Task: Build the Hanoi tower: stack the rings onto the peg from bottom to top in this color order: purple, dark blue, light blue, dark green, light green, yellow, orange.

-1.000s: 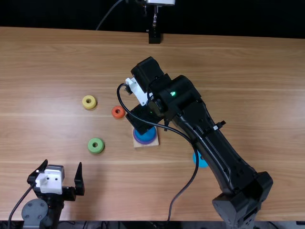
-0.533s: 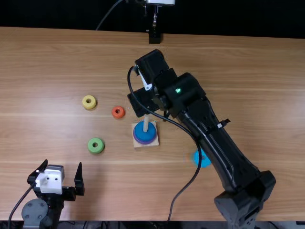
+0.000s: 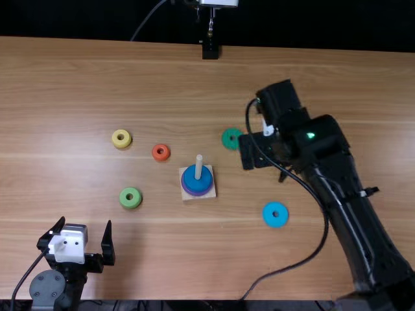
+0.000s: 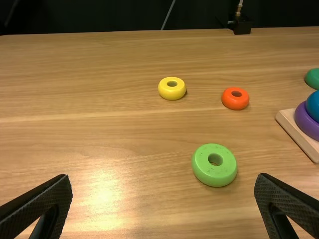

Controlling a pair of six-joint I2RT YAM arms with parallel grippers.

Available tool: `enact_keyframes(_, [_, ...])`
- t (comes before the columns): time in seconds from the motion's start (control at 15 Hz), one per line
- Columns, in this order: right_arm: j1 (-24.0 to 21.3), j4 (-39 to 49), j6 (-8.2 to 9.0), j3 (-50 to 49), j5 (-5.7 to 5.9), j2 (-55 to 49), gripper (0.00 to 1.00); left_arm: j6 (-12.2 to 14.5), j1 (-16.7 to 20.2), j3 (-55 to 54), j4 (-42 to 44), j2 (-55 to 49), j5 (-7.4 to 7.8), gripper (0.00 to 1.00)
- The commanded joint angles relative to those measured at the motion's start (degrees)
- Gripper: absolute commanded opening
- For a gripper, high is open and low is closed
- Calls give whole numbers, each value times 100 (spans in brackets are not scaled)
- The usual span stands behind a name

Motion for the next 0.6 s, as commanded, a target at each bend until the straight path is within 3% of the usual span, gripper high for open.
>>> enact_keyframes(0.0, [-87, -2, 94, -563, 4, -366, 100, -29, -45, -642, -442, -67, 28, 100])
enact_keyframes(0.07, [-131, 9, 94, -968, -27, -506, 100, -29, -45, -642, -442, -67, 28, 100])
enact_keyframes(0.13, [-175, 30, 94, -1363, -143, -656, 100, -29, -45, -642, -442, -67, 28, 100])
enact_keyframes(0.27, [-280, 578, 105, -2137, -512, -946, 100, -29, -45, -642, -442, -67, 28, 100])
enact_keyframes(0.53, [-324, 1981, 105, -3349, -544, -1148, 100, -29, -45, -642, -442, -67, 38, 100])
